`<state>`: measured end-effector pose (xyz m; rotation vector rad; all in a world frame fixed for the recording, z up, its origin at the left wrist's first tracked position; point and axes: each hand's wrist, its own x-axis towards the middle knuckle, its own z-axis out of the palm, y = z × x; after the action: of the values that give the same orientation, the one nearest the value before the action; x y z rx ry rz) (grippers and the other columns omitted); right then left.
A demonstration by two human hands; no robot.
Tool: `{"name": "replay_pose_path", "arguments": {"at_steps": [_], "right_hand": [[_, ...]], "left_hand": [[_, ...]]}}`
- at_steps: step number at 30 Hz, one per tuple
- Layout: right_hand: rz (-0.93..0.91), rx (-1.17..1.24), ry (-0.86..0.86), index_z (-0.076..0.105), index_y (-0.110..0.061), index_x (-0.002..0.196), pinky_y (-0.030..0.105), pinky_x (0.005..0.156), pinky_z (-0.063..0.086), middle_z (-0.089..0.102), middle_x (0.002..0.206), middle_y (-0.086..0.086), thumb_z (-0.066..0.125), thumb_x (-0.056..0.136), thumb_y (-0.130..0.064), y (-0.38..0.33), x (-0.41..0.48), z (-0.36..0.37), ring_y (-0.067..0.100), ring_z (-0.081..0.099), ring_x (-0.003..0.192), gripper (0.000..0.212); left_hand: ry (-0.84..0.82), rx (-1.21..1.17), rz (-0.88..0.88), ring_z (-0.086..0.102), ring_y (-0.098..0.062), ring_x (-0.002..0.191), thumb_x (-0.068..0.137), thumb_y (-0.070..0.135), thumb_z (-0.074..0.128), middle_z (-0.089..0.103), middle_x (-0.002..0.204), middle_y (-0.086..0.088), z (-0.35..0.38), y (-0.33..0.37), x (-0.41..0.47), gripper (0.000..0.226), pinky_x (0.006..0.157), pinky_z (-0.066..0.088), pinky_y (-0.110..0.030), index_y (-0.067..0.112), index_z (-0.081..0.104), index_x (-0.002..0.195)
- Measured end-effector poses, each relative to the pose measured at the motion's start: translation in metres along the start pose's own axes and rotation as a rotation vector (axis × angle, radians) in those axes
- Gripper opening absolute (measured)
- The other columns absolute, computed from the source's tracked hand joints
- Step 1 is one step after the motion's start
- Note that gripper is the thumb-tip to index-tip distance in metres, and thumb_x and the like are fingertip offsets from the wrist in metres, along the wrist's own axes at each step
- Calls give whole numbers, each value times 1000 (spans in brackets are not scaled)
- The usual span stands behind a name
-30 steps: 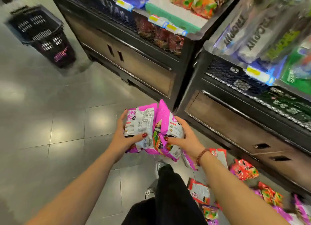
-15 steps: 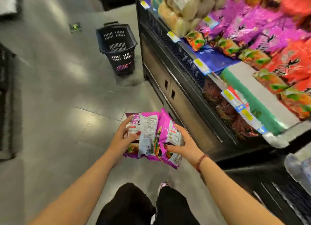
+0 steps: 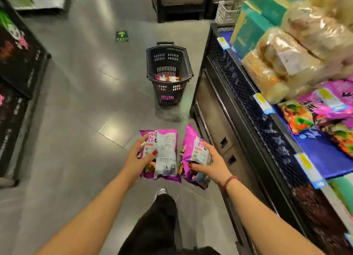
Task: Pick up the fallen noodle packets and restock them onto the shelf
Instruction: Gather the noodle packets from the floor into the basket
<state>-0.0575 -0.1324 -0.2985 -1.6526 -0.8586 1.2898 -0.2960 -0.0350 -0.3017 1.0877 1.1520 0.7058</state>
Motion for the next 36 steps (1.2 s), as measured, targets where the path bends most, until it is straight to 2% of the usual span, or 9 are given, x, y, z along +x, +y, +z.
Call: {"name": "replay_pose_path", "arguments": {"at_steps": [3,8,13,18,22,25,27,31,36], "right_hand": [[13,-4,4,43,-32,127,12,70,51,59,115,-3,85,65,0,-33,57,12,5,59,102,81],[28,-15,-11,42,-27,135,17,75,54,58,119,-1,85,67,-3,-72,145,19,10,60,107,84],[38,-63,5,46,-28,135,37,92,54,60,123,3,89,62,-10,-96,245,9,17,61,111,87],[38,-82,11,46,-25,137,40,97,51,57,126,3,90,61,-10,-125,361,-10,18,59,114,89],[46,-82,20,44,-20,137,36,97,50,57,120,-2,86,65,-2,-160,451,-25,15,58,110,85],[54,-141,15,43,-21,138,33,93,51,58,122,2,88,64,-5,-184,508,-35,16,58,108,88],[55,-176,7,42,-20,139,32,88,52,56,120,3,87,64,-7,-203,542,-39,16,58,105,89],[91,-216,48,42,-26,138,43,84,57,55,117,3,90,61,-15,-226,605,-42,19,59,103,91],[150,-246,131,41,-38,133,47,92,53,48,126,5,91,49,-35,-235,684,-40,22,55,110,98]], "left_hand": [[-1,29,-16,64,-18,111,85,12,73,62,125,3,-21,26,56,56,91,55,-49,50,54,122],[17,52,-6,62,-16,113,86,13,72,59,129,3,-36,66,139,57,92,55,-47,54,52,121],[35,33,-23,61,-20,115,89,14,69,57,133,2,-41,86,225,57,93,54,-49,53,48,125],[68,20,-39,62,-19,115,94,12,61,57,133,2,-41,116,329,53,94,54,-46,47,47,130],[125,89,-14,60,-8,114,94,6,61,58,131,5,-34,155,413,48,93,53,-26,38,55,129],[145,126,7,55,-11,120,92,5,62,55,134,5,-31,184,471,47,99,50,-32,33,58,130],[134,120,-5,58,-13,117,92,5,63,57,132,5,-30,199,505,46,95,54,-37,32,59,128],[115,114,-64,64,-10,105,91,6,64,60,124,9,-31,219,576,43,83,59,-36,36,62,122],[36,144,-122,65,-9,101,89,12,68,59,117,11,-37,242,674,38,71,60,-29,33,62,120]]}}
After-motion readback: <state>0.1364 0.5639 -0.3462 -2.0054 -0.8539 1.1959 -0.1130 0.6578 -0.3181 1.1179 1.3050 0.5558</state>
